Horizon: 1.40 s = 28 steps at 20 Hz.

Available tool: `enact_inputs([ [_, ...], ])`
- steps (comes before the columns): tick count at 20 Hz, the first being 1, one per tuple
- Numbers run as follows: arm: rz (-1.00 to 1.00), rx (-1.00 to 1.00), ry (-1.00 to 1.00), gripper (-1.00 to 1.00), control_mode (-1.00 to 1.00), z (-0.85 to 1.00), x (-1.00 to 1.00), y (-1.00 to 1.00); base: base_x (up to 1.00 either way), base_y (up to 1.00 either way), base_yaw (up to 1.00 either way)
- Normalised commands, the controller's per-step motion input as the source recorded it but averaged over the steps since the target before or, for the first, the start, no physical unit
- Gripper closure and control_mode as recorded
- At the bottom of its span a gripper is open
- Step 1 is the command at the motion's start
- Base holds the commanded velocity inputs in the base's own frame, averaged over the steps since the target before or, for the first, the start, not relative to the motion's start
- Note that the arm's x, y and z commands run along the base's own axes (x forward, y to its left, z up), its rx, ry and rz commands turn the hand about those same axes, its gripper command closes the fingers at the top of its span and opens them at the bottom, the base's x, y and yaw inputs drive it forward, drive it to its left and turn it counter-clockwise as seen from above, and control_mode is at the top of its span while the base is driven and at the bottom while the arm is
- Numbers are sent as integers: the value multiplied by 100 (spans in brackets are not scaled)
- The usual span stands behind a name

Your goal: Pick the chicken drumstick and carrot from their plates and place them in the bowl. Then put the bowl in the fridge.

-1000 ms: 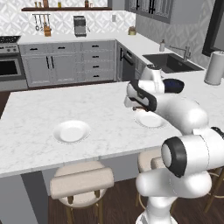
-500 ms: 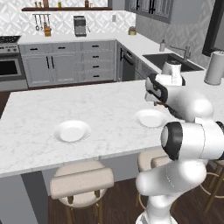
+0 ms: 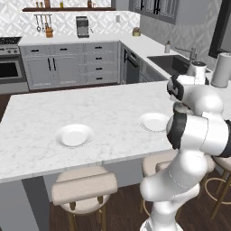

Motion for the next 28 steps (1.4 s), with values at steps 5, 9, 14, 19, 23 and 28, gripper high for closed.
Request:
enact_inputs([
  [5, -15, 0, 0, 100, -100, -4, 52, -100, 0, 0, 0],
  [9, -4, 0, 1, 100, -100, -42, 98, -82, 0, 0, 0],
  [14, 0, 0, 0, 100, -100, -76, 99, -7, 0, 0, 0],
  [19, 0, 4, 0, 100, -100, -27, 43, -9, 0, 0, 0],
  [23, 0, 0, 0, 100, -100, -23, 1, -30, 0, 0, 0],
  [28, 0, 0, 0, 100, -100, -33, 0, -9, 0, 0, 0],
])
